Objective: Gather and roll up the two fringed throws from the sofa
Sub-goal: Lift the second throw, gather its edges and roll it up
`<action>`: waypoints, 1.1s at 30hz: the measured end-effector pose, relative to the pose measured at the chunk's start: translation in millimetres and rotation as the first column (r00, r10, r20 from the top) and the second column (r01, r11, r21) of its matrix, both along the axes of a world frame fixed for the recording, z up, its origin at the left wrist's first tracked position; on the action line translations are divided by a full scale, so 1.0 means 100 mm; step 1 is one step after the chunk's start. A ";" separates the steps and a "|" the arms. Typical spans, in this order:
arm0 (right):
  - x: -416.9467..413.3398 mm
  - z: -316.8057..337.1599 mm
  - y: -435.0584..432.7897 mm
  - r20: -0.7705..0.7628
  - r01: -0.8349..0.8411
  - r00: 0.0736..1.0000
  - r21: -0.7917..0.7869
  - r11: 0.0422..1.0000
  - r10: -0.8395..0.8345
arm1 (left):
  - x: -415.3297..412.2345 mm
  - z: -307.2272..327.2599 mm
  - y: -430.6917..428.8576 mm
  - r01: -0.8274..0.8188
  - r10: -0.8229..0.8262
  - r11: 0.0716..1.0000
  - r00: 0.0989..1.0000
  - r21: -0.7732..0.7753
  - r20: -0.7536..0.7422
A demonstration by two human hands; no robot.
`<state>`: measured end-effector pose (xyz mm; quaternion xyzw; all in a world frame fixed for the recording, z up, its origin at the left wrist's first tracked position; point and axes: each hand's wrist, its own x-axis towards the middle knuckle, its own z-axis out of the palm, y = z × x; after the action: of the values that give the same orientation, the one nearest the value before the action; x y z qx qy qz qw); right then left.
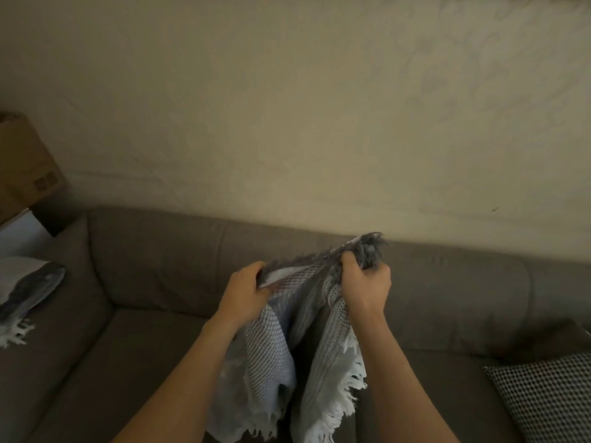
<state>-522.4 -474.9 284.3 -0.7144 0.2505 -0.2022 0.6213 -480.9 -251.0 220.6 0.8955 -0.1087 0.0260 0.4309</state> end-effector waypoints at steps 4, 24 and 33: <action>-0.02 0.09 0.06 0.119 0.039 0.992 0.097 0.994 -0.051 | -0.07 -0.26 0.11 -0.112 0.115 0.992 0.991 0.055 -0.066; 0.12 -0.21 -0.05 -0.277 -0.662 0.747 -0.390 0.639 0.605 | -0.05 0.18 -0.12 0.052 -0.061 0.997 0.980 -0.053 -0.187; 0.10 -0.43 0.16 -0.576 -0.887 0.453 -0.372 0.275 0.681 | -0.17 0.15 -0.14 0.310 -0.302 0.951 0.917 -0.010 -0.259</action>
<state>-512.4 -459.2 241.4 -0.9244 -0.1336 0.1778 0.3097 -498.4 -265.1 235.2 0.8697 -0.1908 -0.1600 0.4261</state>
